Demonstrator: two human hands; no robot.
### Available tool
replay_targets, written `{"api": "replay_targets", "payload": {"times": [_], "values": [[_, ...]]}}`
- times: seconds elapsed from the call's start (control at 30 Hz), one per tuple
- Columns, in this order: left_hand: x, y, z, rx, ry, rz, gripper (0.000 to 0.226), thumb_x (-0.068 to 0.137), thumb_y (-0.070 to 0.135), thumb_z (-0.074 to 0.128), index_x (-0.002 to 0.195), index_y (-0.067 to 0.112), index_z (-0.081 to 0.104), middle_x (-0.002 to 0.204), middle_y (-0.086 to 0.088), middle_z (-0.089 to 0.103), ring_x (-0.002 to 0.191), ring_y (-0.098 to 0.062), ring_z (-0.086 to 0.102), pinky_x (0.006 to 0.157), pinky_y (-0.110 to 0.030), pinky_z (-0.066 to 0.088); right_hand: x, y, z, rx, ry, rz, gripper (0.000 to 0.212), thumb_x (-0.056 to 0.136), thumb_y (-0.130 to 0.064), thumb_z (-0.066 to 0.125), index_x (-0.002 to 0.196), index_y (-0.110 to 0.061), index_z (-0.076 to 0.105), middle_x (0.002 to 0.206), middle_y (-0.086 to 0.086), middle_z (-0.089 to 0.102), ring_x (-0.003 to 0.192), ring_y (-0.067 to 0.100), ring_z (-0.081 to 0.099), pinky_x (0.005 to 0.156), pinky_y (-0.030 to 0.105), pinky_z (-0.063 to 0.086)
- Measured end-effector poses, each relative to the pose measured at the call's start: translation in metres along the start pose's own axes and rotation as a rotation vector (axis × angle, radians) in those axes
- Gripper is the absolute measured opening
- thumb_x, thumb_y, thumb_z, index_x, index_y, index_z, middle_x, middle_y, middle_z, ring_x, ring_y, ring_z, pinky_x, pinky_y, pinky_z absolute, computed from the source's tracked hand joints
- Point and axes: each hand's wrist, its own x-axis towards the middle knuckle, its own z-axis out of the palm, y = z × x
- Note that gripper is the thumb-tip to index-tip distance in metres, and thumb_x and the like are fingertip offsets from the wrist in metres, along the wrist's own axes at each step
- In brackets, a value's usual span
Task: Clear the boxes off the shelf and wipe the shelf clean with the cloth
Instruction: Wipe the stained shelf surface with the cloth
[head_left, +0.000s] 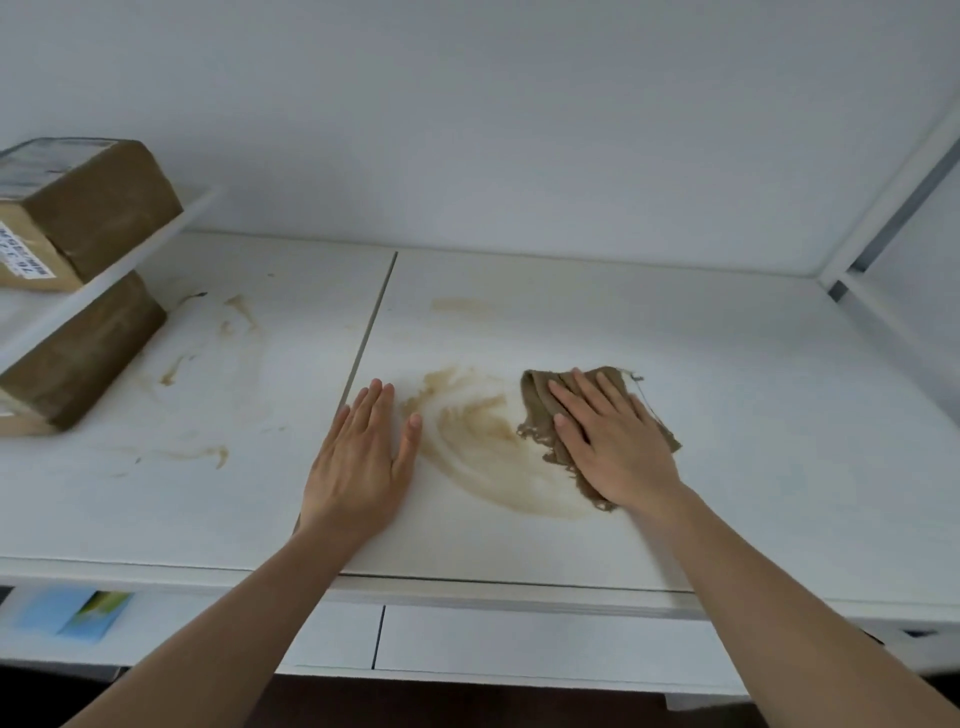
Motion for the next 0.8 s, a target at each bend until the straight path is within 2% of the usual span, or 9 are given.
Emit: {"api": "replay_targets", "payload": {"times": [0.17,0.27,0.33,0.5,0.67,0.73,0.8], "values": [[0.0,0.001,-0.002,-0.027,0.022,0.027,0.069,0.095,0.054,0.016,0.15,0.013,0.026,0.158,0.0,0.021,0.146,-0.007,0.012,0.115,-0.018,0.0,0.009,0.045,-0.011,0.059,0.044,0.406,0.052,0.101,-0.047,0.015,0.152,-0.042,0.014,0.163,-0.01,0.007,0.15,0.016,0.003,0.12,0.046,0.003],[0.004,-0.002,-0.001,-0.043,0.027,0.033,0.068,0.097,0.053,0.019,0.15,0.012,0.026,0.158,0.0,0.021,0.146,-0.008,0.011,0.117,-0.021,0.003,0.03,0.041,-0.01,0.083,0.01,0.482,0.053,0.1,-0.047,0.015,0.153,-0.04,0.012,0.163,-0.007,0.003,0.15,0.02,-0.001,0.119,0.051,-0.002],[0.006,-0.005,0.001,-0.036,0.019,0.04,0.068,0.096,0.054,0.019,0.15,0.012,0.025,0.158,-0.001,0.021,0.146,-0.008,0.011,0.118,-0.022,0.004,0.034,0.029,-0.008,0.066,-0.016,0.437,0.054,0.101,-0.048,0.014,0.153,-0.039,0.01,0.163,-0.008,0.001,0.15,0.019,-0.003,0.119,0.051,-0.003],[0.007,-0.006,0.002,-0.013,0.022,0.056,0.069,0.096,0.054,0.02,0.149,0.011,0.027,0.158,-0.003,0.022,0.146,-0.011,0.013,0.117,-0.023,0.005,0.007,-0.018,0.003,-0.013,-0.003,0.175,0.053,0.101,-0.049,0.01,0.153,-0.04,0.009,0.162,-0.013,0.001,0.15,0.015,-0.003,0.12,0.046,-0.001],[0.001,-0.003,-0.003,0.036,0.028,0.128,0.069,0.094,0.053,0.016,0.146,0.011,0.034,0.156,-0.004,0.026,0.145,-0.014,0.018,0.115,-0.023,0.006,-0.034,-0.019,0.001,0.002,-0.03,-0.017,0.07,0.086,-0.059,-0.008,0.152,-0.044,0.008,0.161,-0.018,-0.001,0.149,0.009,-0.006,0.12,0.04,-0.002],[-0.004,-0.006,-0.006,0.066,0.006,0.139,0.071,0.092,0.054,0.014,0.146,0.011,0.034,0.157,-0.003,0.025,0.145,-0.014,0.018,0.116,-0.025,0.007,-0.043,0.002,-0.004,-0.001,-0.024,-0.006,0.069,0.086,-0.061,-0.006,0.151,-0.046,0.011,0.161,-0.019,0.001,0.149,0.007,-0.005,0.121,0.038,0.0],[-0.014,-0.011,-0.011,0.072,0.001,0.113,0.075,0.091,0.056,0.011,0.146,0.011,0.034,0.157,-0.003,0.024,0.145,-0.014,0.018,0.117,-0.025,0.006,-0.043,0.027,-0.01,-0.015,-0.003,0.091,0.065,0.089,-0.061,-0.003,0.151,-0.047,0.011,0.161,-0.017,0.002,0.149,0.009,-0.003,0.121,0.039,0.002]]}}
